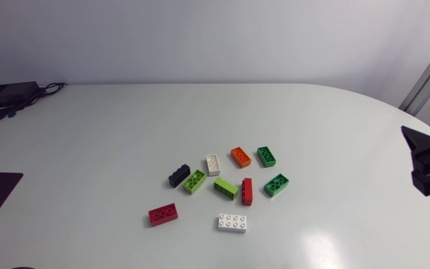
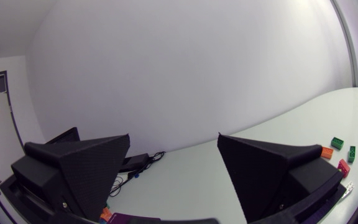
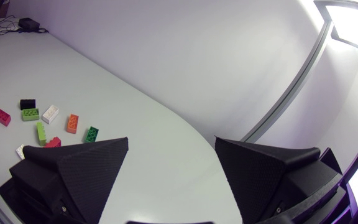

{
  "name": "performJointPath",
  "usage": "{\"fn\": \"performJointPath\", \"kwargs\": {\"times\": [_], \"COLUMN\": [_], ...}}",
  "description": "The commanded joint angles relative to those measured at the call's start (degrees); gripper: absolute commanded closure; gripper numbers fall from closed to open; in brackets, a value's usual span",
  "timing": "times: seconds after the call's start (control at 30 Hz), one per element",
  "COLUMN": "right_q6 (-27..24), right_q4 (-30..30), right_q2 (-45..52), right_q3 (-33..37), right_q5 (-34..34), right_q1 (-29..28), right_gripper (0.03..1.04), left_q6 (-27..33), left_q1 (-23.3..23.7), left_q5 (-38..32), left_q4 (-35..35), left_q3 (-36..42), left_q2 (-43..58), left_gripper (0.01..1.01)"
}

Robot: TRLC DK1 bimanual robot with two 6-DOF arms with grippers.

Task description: Disassemble duplo

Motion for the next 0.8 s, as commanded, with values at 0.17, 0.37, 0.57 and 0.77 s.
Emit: {"fn": "performJointPath", "kwargs": {"times": [0.17, 0.37, 0.57, 0.77], "right_q6": [1.8, 3.4, 3.8, 6.6], "right_q4": [3.7, 3.8, 5.9, 6.4], "right_q2": [-8.6, -14.5, -17.4, -18.9], "right_q3": [-5.2, -11.2, -15.5, -19.0], "right_q5": [0.3, -0.4, -0.4, -1.7], "right_q1": [-1.4, -3.5, -4.3, -5.2], "right_gripper": [0.06, 0.06, 0.06, 0.06], "left_q6": [-5.0, -4.6, -1.2, -2.5], "left_q1": [3.5, 5.1, 7.7, 11.6], "left_q5": [-0.8, -0.7, -0.4, 9.3], "left_q4": [2.4, 8.8, 21.9, 22.3], "left_q3": [-5.4, -13.8, -21.4, -25.7], "left_q2": [-8.3, -16.4, -17.2, -17.3], "left_gripper": [0.048, 0.048, 0.048, 0.048]}}
